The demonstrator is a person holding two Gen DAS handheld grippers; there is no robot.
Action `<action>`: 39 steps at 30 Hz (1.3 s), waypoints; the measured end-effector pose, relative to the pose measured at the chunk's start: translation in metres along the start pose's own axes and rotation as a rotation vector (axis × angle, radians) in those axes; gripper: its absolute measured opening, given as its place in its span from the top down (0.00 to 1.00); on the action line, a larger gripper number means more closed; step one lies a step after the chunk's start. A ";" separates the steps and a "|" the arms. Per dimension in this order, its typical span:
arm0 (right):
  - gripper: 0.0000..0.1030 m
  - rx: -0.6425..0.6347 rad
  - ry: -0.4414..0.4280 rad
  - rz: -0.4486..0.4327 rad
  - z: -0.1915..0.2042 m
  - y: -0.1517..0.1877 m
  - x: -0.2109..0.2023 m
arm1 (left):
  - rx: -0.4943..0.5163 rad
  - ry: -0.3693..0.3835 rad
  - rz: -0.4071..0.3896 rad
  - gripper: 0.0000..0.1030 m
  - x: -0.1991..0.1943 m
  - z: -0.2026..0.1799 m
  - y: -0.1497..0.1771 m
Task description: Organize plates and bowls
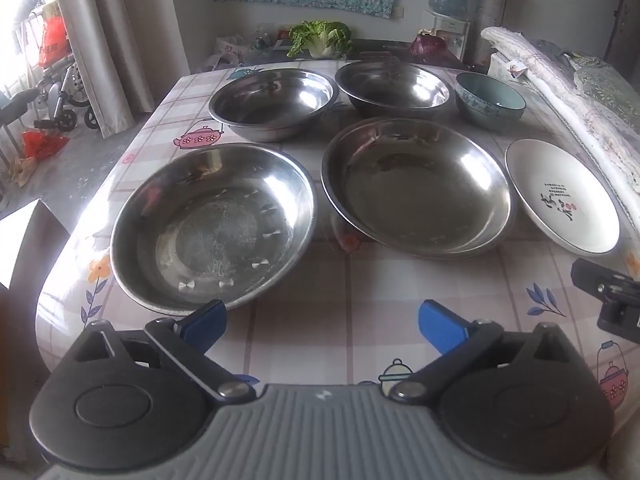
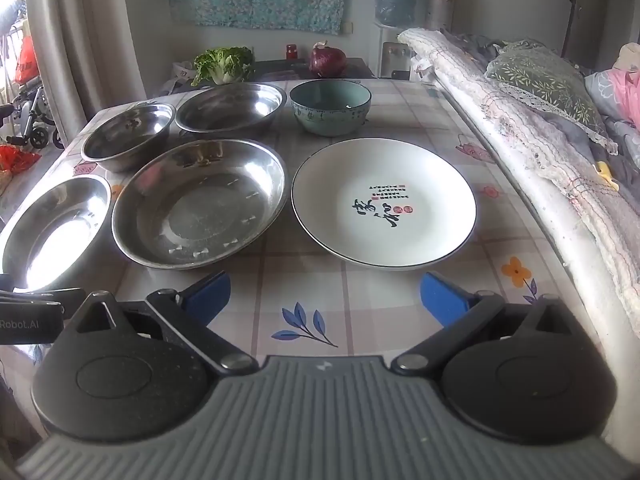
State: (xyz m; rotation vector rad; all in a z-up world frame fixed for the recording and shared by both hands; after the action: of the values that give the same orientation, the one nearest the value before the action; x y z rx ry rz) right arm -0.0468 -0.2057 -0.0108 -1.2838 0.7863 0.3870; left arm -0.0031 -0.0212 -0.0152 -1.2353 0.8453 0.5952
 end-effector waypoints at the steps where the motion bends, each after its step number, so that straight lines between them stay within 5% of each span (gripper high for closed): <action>1: 0.01 -0.002 0.001 -0.001 0.000 0.000 -0.001 | 0.004 0.003 -0.001 0.00 -0.001 -0.002 0.001; 39: 0.01 -0.040 -0.007 -0.052 0.008 -0.006 -0.038 | -0.025 0.000 -0.059 0.00 -0.035 0.006 0.004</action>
State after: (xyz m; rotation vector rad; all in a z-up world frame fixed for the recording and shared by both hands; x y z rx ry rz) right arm -0.0666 -0.1934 0.0204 -1.3368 0.7407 0.3668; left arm -0.0252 -0.0129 0.0113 -1.2788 0.8010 0.5590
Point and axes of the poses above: each gripper's, at about its wrist camera, not at the fingertips, and x roughly the way its jaws point, z to its left, y to its underside, the point moved 2 cm from there along x, roughly the way its jaws point, and after that the axes turned 6 degrees about x, right-handed, at the moved point
